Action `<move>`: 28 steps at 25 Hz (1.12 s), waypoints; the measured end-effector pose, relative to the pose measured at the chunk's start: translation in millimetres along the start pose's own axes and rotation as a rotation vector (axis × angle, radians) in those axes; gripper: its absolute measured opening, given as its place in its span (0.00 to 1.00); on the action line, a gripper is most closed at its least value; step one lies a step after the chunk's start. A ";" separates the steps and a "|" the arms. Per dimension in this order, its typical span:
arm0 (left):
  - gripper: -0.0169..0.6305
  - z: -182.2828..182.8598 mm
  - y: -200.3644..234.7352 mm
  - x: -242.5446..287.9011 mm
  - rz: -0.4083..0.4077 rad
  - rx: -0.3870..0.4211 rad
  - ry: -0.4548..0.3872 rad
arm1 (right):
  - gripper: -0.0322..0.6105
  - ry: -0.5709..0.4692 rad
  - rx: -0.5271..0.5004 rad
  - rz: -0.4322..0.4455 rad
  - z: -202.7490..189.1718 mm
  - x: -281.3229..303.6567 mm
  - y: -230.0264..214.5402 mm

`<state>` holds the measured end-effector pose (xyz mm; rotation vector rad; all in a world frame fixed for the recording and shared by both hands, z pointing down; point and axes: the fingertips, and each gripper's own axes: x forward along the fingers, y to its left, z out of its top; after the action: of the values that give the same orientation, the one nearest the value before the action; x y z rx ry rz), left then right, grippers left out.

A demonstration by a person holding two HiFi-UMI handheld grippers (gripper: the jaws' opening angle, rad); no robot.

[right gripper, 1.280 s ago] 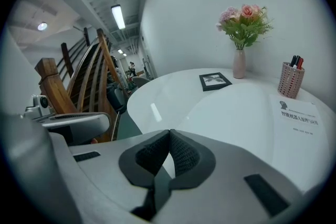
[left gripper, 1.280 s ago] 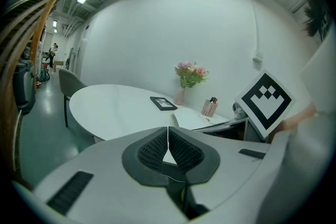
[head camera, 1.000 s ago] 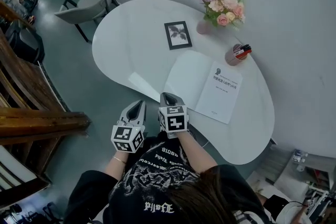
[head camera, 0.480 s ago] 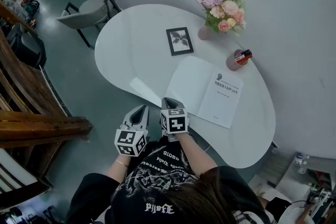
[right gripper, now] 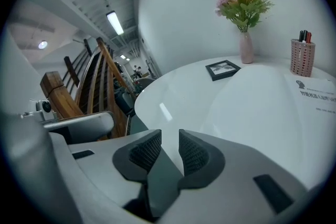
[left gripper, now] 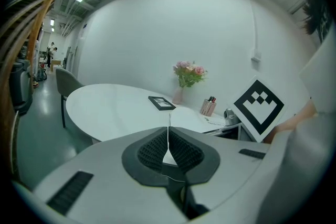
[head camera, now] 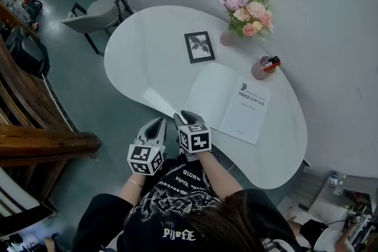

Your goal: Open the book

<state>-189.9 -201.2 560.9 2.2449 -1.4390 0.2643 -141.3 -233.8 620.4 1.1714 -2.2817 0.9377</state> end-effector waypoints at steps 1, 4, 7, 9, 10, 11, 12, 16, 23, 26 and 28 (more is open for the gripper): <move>0.06 -0.2 -1.8 0.2 -0.005 0.002 0.000 | 0.25 -0.007 -0.003 0.007 1.3 -2.4 2.1; 0.06 -0.7 -7.0 1.3 -0.017 0.007 0.000 | 0.26 -0.039 -0.003 0.022 8.6 -11.5 5.8; 0.06 -0.3 -12.4 2.9 -0.029 0.007 -0.005 | 0.26 -0.080 -0.020 0.010 17.9 -24.4 4.7; 0.06 0.6 -16.5 4.6 -0.041 0.002 -0.008 | 0.26 -0.114 -0.040 -0.008 25.0 -35.6 2.0; 0.06 1.0 -19.3 5.7 -0.049 0.002 -0.008 | 0.26 -0.129 -0.045 -0.016 28.1 -41.5 0.2; 0.06 1.2 -22.8 7.0 -0.059 0.004 -0.007 | 0.26 -0.142 -0.049 -0.022 30.6 -47.3 -1.7; 0.06 1.2 -26.6 8.6 -0.070 0.010 -0.005 | 0.26 -0.153 -0.051 -0.027 32.5 -52.9 -3.8; 0.06 4.1 -43.6 16.3 -0.117 0.032 -0.002 | 0.29 -0.196 -0.042 -0.060 36.4 -74.4 -16.3; 0.06 9.1 -74.9 32.9 -0.196 0.055 0.001 | 0.27 -0.292 -0.012 -0.182 39.1 -112.7 -54.3; 0.06 11.3 -87.6 39.7 -0.226 0.069 0.007 | 0.27 -0.326 0.017 -0.239 36.1 -131.6 -73.1; 0.06 12.9 -97.1 44.1 -0.251 0.080 0.010 | 0.27 -0.339 0.038 -0.277 32.2 -143.5 -85.6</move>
<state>-84.8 -209.2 540.5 2.4551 -1.1433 0.2548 8.5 -214.1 542.2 1.7222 -2.2726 0.7234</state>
